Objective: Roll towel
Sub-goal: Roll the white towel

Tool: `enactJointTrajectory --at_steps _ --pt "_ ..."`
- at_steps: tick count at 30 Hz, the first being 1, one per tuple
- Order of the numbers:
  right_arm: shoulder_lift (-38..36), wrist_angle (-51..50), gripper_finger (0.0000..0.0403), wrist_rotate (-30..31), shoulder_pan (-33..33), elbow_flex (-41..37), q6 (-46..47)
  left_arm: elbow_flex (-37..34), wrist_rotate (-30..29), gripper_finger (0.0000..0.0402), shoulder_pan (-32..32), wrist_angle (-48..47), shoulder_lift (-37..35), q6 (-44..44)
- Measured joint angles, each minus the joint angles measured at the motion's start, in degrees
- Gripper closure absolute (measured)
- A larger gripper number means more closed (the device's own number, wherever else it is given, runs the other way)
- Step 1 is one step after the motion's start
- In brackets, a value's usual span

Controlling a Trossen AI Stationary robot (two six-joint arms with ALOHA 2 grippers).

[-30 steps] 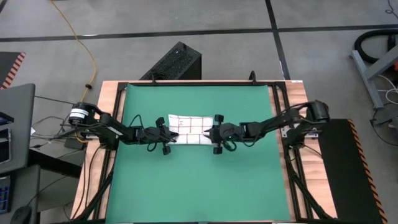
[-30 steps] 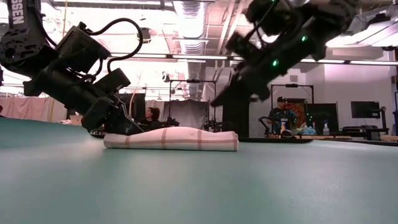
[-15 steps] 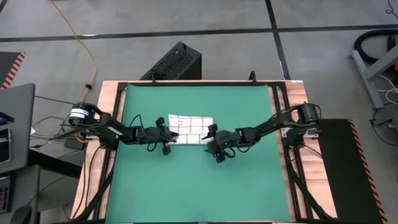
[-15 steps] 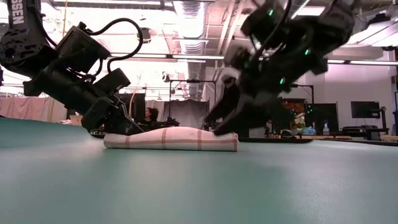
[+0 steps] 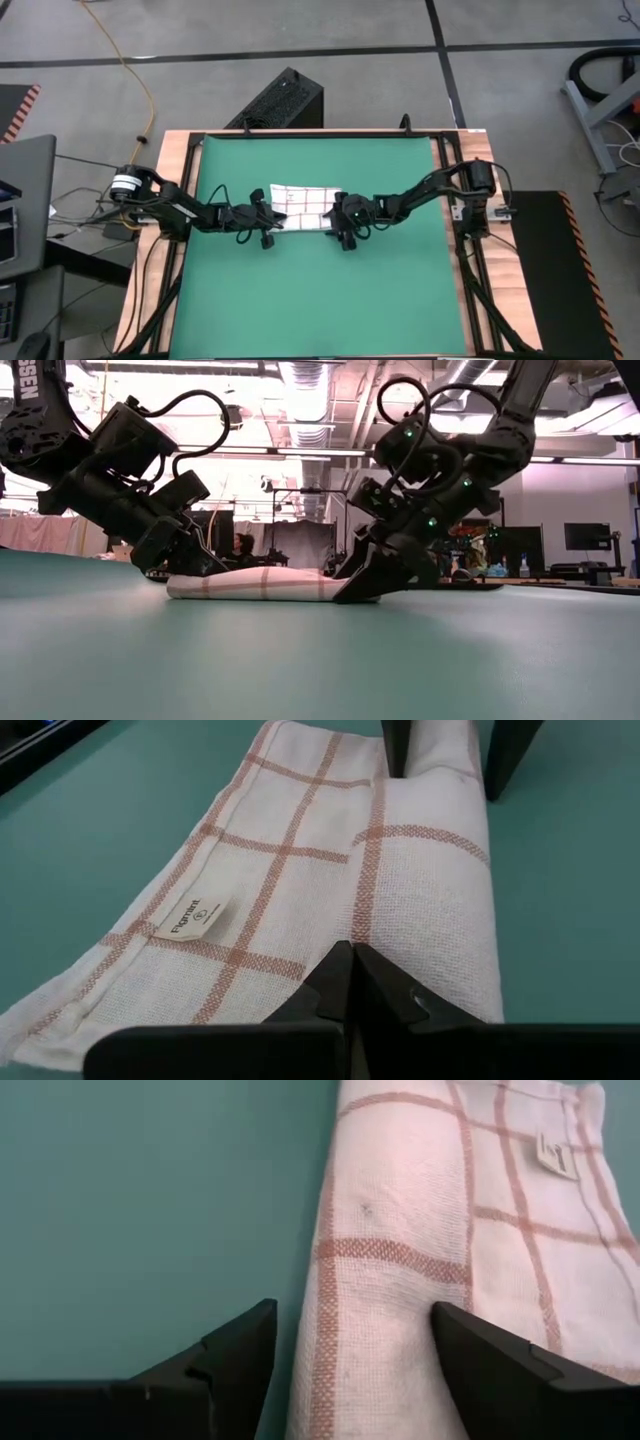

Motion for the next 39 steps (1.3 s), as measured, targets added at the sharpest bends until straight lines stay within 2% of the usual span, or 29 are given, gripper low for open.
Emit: enactJointTrajectory --at_steps 4,7,11,16,21,29,34,39 --pt "2.1 2.47 0.0128 0.24 -0.34 -0.29 3.87 0.0 -0.02 0.0401 0.0 -0.16 -0.02 0.02" --pt "2.48 3.38 0.0158 2.01 -0.23 -0.31 5.64 0.0 0.09 0.0402 0.0 -0.19 -0.02 0.03" --pt "2.55 3.65 0.0228 5.84 -0.01 -0.31 7.72 0.0 1.68 0.0402 0.02 -0.23 -0.02 -0.15" --pt "2.59 3.99 0.0326 7.27 0.22 -0.31 11.25 0.0 3.09 0.0402 0.02 -0.21 -0.04 -2.41" --pt "1.5 2.89 0.0331 5.91 1.36 -0.31 16.11 0.0 5.79 0.0402 0.02 -0.17 -0.04 -4.7" --pt "-3.52 -5.43 0.0331 -3.11 1.26 -0.39 28.05 0.09 13.26 0.0401 -0.04 0.17 -0.19 -8.85" --pt "-4.14 -5.93 0.0331 -11.88 -0.61 -0.47 34.96 0.09 15.64 0.0401 -0.04 0.39 -0.2 -11.65" --pt "-4.14 -6.17 0.0331 -15.98 -2.31 -0.48 43.21 -0.04 21.17 0.0401 -0.08 2.07 -0.01 -18.16"
